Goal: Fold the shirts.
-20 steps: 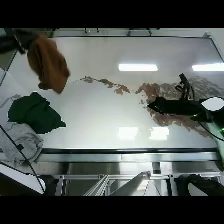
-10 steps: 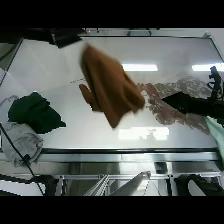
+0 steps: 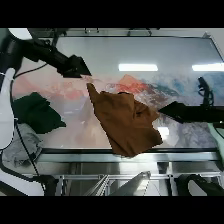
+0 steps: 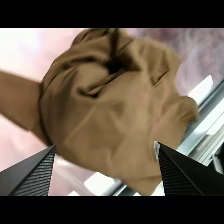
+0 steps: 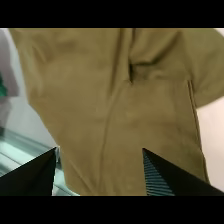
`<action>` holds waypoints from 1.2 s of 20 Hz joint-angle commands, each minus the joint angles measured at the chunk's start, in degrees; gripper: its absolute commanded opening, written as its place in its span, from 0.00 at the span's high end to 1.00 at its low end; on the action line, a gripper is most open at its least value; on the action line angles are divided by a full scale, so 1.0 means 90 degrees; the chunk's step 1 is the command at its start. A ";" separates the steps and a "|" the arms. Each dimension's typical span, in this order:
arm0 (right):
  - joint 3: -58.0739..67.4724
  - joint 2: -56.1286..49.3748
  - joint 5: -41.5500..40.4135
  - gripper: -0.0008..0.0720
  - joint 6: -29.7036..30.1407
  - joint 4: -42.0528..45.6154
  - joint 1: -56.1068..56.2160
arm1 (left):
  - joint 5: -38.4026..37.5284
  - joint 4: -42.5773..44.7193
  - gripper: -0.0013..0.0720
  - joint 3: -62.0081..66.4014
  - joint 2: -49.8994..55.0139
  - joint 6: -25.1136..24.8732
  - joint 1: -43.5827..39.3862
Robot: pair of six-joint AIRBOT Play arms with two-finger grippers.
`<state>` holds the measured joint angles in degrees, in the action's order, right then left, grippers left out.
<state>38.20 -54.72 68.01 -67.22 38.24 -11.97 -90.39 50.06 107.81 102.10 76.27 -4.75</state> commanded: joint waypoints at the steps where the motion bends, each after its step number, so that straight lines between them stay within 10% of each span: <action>1: -0.0318 -0.0782 -0.0491 0.19 -0.0002 0.0510 0.0148 | 0.0223 0.0308 0.01 -0.0869 0.0568 0.0056 0.0095; 11: -0.0318 -0.3126 -0.1064 0.22 0.0583 -0.0340 0.1166 | 0.0903 0.0044 0.01 0.0835 0.2883 0.0046 -0.0104; 13: -0.0306 -0.3155 -0.1047 0.92 0.1090 -0.0991 0.1348 | 0.0896 -0.0585 0.38 0.1069 0.3077 0.0041 -0.0248; 14: -0.0296 -0.3128 -0.0950 0.97 0.1263 -0.1256 0.1348 | 0.0896 -0.0879 0.91 0.1059 0.3104 0.0029 -0.0294; 24: 0.2076 -0.1163 0.1938 0.97 0.0372 -0.0801 -0.1061 | -0.0393 -0.3021 0.97 0.1039 0.0867 0.0138 0.0729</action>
<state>48.71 -70.52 77.19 -60.25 30.89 -14.33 -90.85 28.14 117.05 118.13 76.55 -1.17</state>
